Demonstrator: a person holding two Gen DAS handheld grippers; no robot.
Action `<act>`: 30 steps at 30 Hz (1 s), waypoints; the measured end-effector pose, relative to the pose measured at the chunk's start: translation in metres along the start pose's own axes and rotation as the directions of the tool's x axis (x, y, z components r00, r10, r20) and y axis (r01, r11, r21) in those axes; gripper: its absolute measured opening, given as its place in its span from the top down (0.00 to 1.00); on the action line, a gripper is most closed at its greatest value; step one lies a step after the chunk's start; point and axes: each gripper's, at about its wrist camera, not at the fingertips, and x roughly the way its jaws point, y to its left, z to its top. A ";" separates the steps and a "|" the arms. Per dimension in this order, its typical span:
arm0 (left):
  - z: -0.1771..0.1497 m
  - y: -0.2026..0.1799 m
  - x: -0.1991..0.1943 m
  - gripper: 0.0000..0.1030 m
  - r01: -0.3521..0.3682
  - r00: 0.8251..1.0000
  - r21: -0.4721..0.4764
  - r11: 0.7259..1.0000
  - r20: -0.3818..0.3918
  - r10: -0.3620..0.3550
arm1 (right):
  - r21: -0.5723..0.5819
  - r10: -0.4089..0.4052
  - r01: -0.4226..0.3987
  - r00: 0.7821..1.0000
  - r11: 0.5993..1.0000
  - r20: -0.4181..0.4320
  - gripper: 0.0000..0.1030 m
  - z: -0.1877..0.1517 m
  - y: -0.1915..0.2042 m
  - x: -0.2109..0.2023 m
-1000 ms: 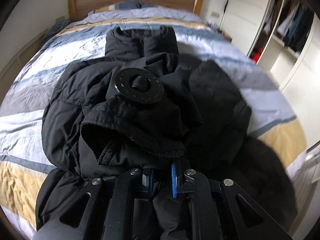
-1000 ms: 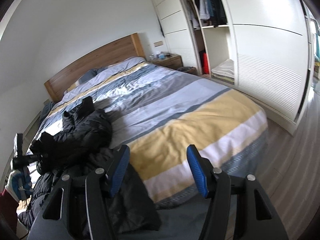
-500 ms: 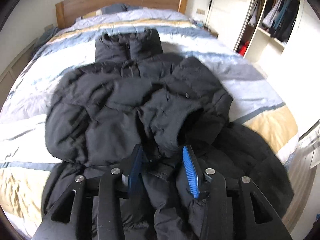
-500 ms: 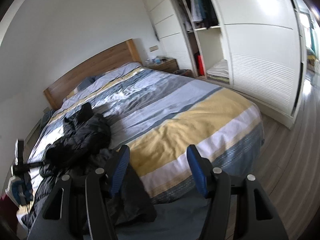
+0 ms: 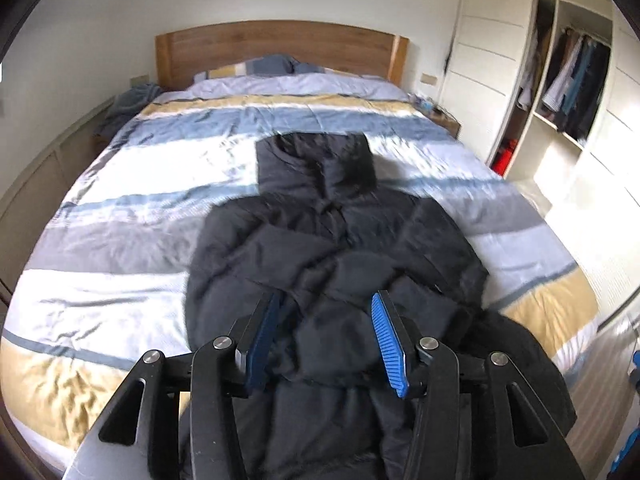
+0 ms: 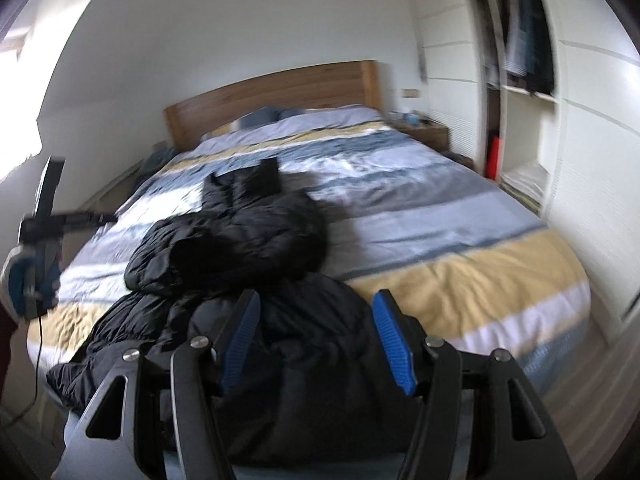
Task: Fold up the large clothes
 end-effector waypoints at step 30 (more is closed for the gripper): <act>-0.045 0.098 0.205 0.44 0.037 0.989 -0.110 0.993 -0.138 -0.052 | -0.216 0.236 -0.326 0.903 0.920 -0.358 0.44 0.010 0.172 0.332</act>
